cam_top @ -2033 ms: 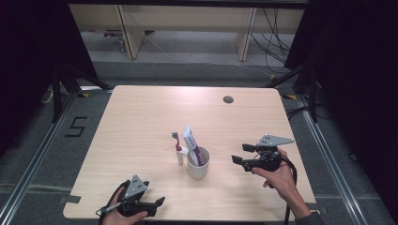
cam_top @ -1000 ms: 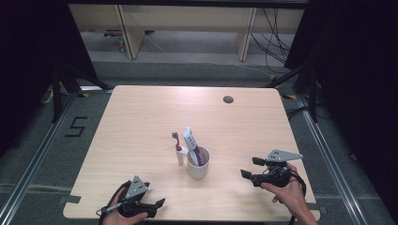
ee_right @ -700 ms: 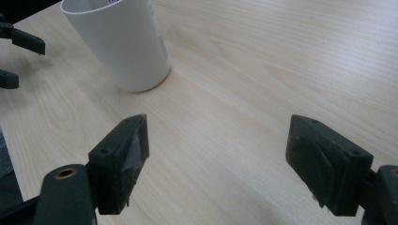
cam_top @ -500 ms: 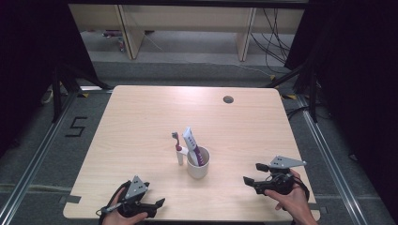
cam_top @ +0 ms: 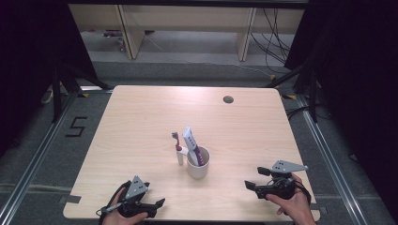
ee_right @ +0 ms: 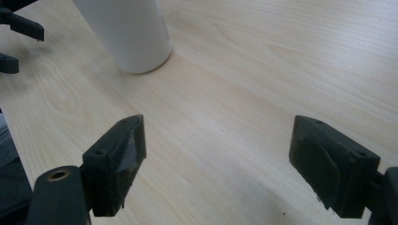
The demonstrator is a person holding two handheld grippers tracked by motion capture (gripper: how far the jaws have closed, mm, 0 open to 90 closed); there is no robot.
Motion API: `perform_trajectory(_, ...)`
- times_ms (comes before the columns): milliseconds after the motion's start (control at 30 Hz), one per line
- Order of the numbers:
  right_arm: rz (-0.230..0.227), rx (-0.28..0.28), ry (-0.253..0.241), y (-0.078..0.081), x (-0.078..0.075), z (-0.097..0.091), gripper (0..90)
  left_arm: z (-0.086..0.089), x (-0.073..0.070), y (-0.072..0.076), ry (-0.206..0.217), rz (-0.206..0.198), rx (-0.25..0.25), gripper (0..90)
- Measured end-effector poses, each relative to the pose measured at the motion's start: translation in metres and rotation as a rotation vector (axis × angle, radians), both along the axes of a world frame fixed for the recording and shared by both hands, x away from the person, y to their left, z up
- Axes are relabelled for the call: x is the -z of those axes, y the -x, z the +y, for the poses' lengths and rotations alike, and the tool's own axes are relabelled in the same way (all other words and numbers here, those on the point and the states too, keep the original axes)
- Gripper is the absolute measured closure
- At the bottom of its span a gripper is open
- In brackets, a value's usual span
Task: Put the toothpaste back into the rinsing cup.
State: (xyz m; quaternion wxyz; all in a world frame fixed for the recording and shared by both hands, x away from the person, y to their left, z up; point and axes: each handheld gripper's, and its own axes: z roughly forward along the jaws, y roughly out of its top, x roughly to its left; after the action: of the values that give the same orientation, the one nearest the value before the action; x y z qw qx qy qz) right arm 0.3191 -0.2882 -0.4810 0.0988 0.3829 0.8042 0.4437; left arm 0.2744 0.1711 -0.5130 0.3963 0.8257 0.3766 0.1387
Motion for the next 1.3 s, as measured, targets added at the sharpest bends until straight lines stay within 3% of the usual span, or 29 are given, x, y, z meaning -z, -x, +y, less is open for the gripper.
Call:
perform_trajectory(33,0.026,0.007,-0.016,0.002,0.001,0.001,19.9,0.000,0.000,0.000,0.000,0.000,0.000,18.5)
perform_trajectory(167,0.007,0.004,-0.003,0.003,0.002,-0.002,19.6,0.000,0.000,0.000,0.000,0.000,0.000,18.6)
perform_trajectory(200,0.026,0.016,-0.023,0.006,0.003,-0.001,19.5,0.000,0.000,0.000,0.001,-0.001,0.000,18.6)
perform_trajectory(233,0.006,0.005,0.003,0.005,0.002,-0.003,19.5,0.000,0.000,0.000,-0.003,0.001,-0.001,18.5)
perform_trajectory(433,0.046,0.027,-0.011,0.011,0.003,-0.005,19.2,0.000,0.000,0.000,-0.003,0.001,-0.002,18.5)
perform_trajectory(467,0.011,0.009,0.002,0.010,0.004,-0.008,19.2,0.000,0.000,0.000,-0.004,0.000,-0.006,18.5)
perform_trajectory(500,0.045,0.028,-0.007,0.012,0.004,-0.007,19.1,0.000,0.000,0.000,0.000,0.001,-0.006,18.5)
perform_trajectory(533,0.007,0.018,0.008,0.011,0.005,-0.008,18.9,0.000,0.000,0.000,-0.004,0.001,-0.001,18.5)
perform_trajectory(600,0.047,0.033,-0.007,0.014,0.005,-0.007,18.5,0.000,0.000,0.000,-0.003,0.002,-0.001,18.5)
perform_trajectory(633,0.022,0.015,0.011,0.013,0.006,-0.009,18.3,0.000,0.000,0.000,-0.004,0.001,-0.002,18.5)
perform_trajectory(700,0.040,0.030,-0.001,0.015,0.007,-0.008,18.0,0.000,0.000,0.000,-0.004,0.000,-0.006,18.5)
perform_trajectory(733,0.017,0.024,0.015,0.015,0.007,-0.010,17.9,0.000,0.000,0.000,-0.003,0.000,-0.006,18.6)
perform_trajectory(767,0.034,0.030,0.002,0.016,0.007,-0.009,17.8,0.000,0.000,0.000,-0.003,0.000,-0.006,18.5)
perform_trajectory(800,0.018,0.023,0.020,0.016,0.007,-0.011,17.8,0.000,0.000,0.000,-0.003,0.000,-0.006,18.5)
perform_trajectory(833,0.050,0.038,0.008,0.019,0.007,-0.010,17.8,0.000,0.000,0.000,-0.001,0.000,-0.007,18.5)
perform_trajectory(867,0.032,0.034,0.017,0.018,0.007,-0.012,17.8,0.000,0.000,0.000,0.000,0.004,-0.006,18.5)
perform_trajectory(933,0.057,0.051,0.004,0.021,0.008,-0.011,17.9,0.000,0.000,0.000,-0.004,0.005,-0.002,18.5)
perform_trajectory(967,0.038,0.048,0.014,0.020,0.008,-0.012,17.8,0.000,0.000,0.000,-0.005,0.000,-0.007,18.5)
perform_trajectory(1000,0.067,0.058,0.006,0.023,0.008,-0.012,17.7,0.000,0.000,0.000,0.000,0.001,-0.007,18.6)
perform_trajectory(1033,0.036,0.052,0.027,0.021,0.009,-0.014,17.6,0.000,0.000,0.000,-0.004,0.001,-0.004,18.6)
perform_trajectory(1067,0.058,0.068,0.014,0.024,0.009,-0.013,17.4,0.000,0.000,0.000,-0.004,0.000,-0.008,18.5)
perform_trajectory(1133,0.033,0.047,0.017,0.024,0.010,-0.015,17.0,0.000,0.000,0.000,-0.005,0.002,-0.007,18.5)
perform_trajectory(1233,0.065,0.069,0.011,0.028,0.009,-0.015,16.8,0.000,0.000,0.000,-0.003,0.000,-0.007,18.6)
perform_trajectory(1300,0.040,0.068,0.028,0.029,0.010,-0.016,16.6,0.000,0.000,0.000,-0.004,0.000,-0.006,18.5)
